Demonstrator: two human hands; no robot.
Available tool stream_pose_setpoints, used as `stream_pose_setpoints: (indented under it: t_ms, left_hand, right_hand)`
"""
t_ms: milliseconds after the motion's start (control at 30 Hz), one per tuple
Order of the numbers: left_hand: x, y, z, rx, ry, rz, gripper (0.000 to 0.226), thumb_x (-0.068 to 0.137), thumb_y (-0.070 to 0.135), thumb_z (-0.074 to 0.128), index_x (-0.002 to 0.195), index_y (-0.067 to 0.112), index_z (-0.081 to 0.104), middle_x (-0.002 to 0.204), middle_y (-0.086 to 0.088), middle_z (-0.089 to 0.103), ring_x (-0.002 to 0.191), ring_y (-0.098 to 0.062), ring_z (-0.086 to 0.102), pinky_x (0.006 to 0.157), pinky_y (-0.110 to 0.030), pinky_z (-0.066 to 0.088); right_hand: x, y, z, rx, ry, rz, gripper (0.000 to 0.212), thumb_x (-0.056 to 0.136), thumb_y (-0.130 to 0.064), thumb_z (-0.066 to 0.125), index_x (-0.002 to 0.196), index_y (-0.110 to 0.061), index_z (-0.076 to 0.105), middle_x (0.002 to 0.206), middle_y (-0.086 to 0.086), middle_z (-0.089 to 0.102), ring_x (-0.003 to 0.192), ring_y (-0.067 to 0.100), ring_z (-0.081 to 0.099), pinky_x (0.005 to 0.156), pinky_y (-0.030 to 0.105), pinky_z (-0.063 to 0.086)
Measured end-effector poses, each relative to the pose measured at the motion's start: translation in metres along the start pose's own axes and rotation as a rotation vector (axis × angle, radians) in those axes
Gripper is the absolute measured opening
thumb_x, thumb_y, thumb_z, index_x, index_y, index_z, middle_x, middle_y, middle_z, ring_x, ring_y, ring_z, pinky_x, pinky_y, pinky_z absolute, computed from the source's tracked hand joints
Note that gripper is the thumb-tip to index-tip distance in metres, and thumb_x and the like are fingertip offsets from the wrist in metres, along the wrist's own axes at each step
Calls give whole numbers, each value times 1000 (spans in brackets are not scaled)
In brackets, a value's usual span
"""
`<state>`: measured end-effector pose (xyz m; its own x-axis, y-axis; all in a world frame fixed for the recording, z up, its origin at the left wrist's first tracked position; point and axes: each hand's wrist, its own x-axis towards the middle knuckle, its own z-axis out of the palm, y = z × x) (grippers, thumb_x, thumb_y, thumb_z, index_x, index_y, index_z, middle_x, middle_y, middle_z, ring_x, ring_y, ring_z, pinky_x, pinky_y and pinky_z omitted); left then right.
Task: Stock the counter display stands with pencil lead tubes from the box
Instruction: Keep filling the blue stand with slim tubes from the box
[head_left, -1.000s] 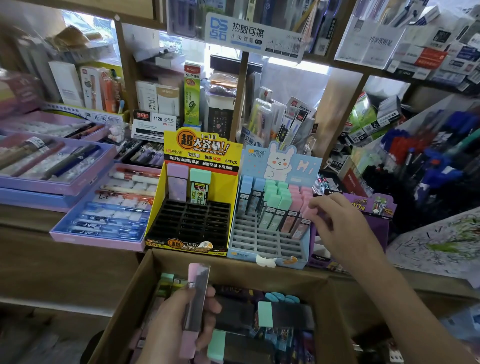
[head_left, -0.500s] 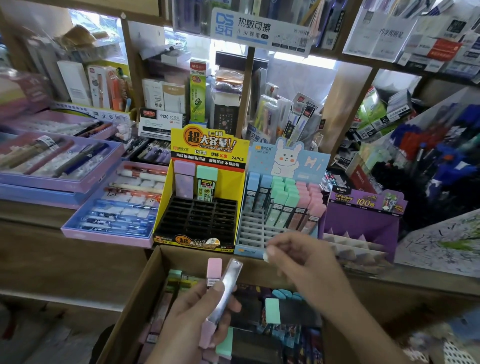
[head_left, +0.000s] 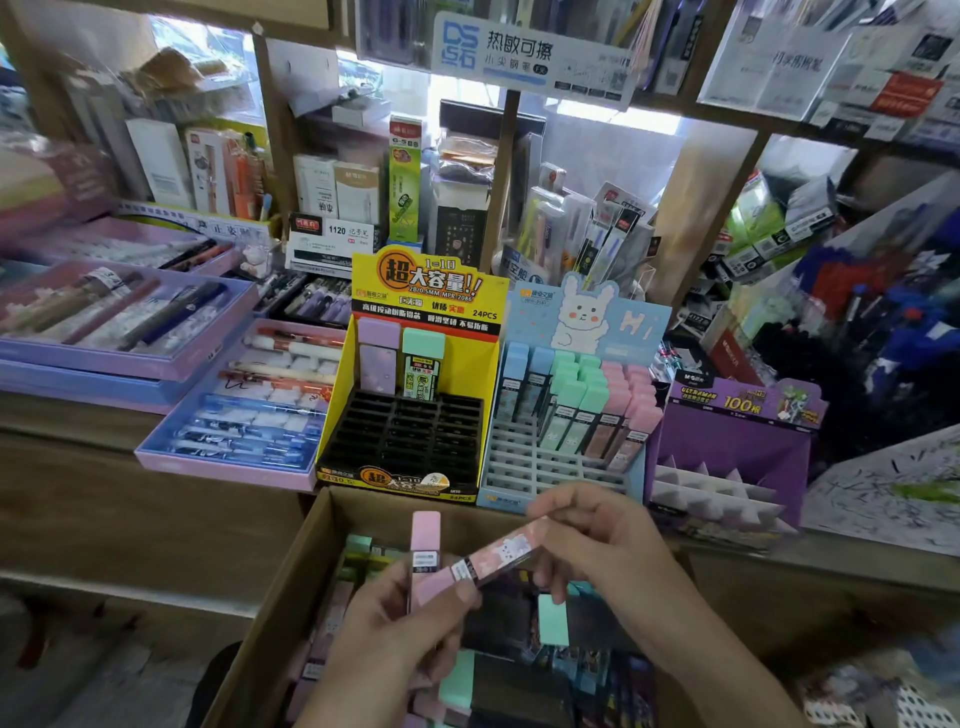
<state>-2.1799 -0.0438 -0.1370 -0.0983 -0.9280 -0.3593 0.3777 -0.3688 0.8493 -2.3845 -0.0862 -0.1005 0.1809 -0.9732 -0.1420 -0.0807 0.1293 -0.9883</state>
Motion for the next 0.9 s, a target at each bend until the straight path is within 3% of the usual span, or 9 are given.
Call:
stream_pose_setpoints:
  t_ms: [200, 400, 467, 567, 633, 733, 800, 900]
  left_hand:
    - [4, -1, -1, -75, 95, 6, 42, 42, 30, 87, 81, 18, 79, 75, -17, 63, 48, -15, 49, 48, -23, 40]
    - [1, 0, -2, 24, 69, -3, 36, 53, 33, 84, 85, 18, 79, 58, -12, 51, 47, -15, 44, 46, -26, 38]
    - [0, 0, 0, 58, 31, -15, 33, 59, 29, 83, 89, 17, 79, 54, -10, 46, 44, -15, 40, 44, -24, 36]
    - [-5, 1, 3, 111, -50, -2, 25, 68, 24, 81, 92, 16, 77, 50, -9, 42, 40, -14, 37, 40, -21, 33]
    - [-5, 2, 3, 108, -31, 1, 15, 73, 21, 79, 86, 14, 76, 55, -14, 46, 42, -15, 39, 42, -22, 33]
    - [-1, 2, 1, 61, 58, -30, 5, 86, 14, 73, 86, 9, 75, 68, -16, 66, 48, -17, 45, 46, -22, 34]
    - [0, 1, 2, 12, 73, -44, 9, 92, 9, 67, 92, 1, 72, 70, -17, 66, 47, -18, 45, 42, -20, 31]
    - [-1, -1, 4, -4, 74, -58, 10, 94, 2, 62, 95, -3, 71, 69, -19, 64, 46, -18, 46, 43, -20, 33]
  right_hand:
    - [-7, 7, -13, -116, -72, 6, 12, 86, -9, 81, 87, -17, 72, 77, 17, 73, 65, 22, 70, 58, 27, 55]
    - [-7, 10, -6, -272, -172, 4, 29, 80, -38, 85, 107, -34, 77, 91, 6, 75, 82, 24, 74, 77, 32, 60]
    - [-7, 10, -1, -319, -216, -27, 25, 84, -42, 82, 108, -36, 78, 95, 5, 76, 90, 26, 72, 83, 34, 57]
    - [-6, 11, 4, -349, -254, -72, 15, 89, -38, 79, 103, -31, 80, 93, 3, 76, 83, 14, 67, 75, 25, 52]
    - [-6, 10, 2, -318, -217, -73, 12, 87, -33, 81, 96, -27, 80, 88, 0, 75, 80, 11, 67, 74, 22, 50]
    - [-6, 8, -9, -265, -116, -90, 12, 84, -27, 82, 94, -23, 75, 91, 3, 77, 88, 18, 73, 84, 32, 59]
    - [-3, 2, -19, -255, -50, -127, 16, 86, -20, 82, 99, -26, 73, 98, 6, 78, 95, 23, 74, 91, 43, 61]
    - [2, -12, -36, -349, 64, -206, 19, 89, -20, 79, 99, -34, 70, 98, 2, 78, 95, 20, 75, 87, 48, 61]
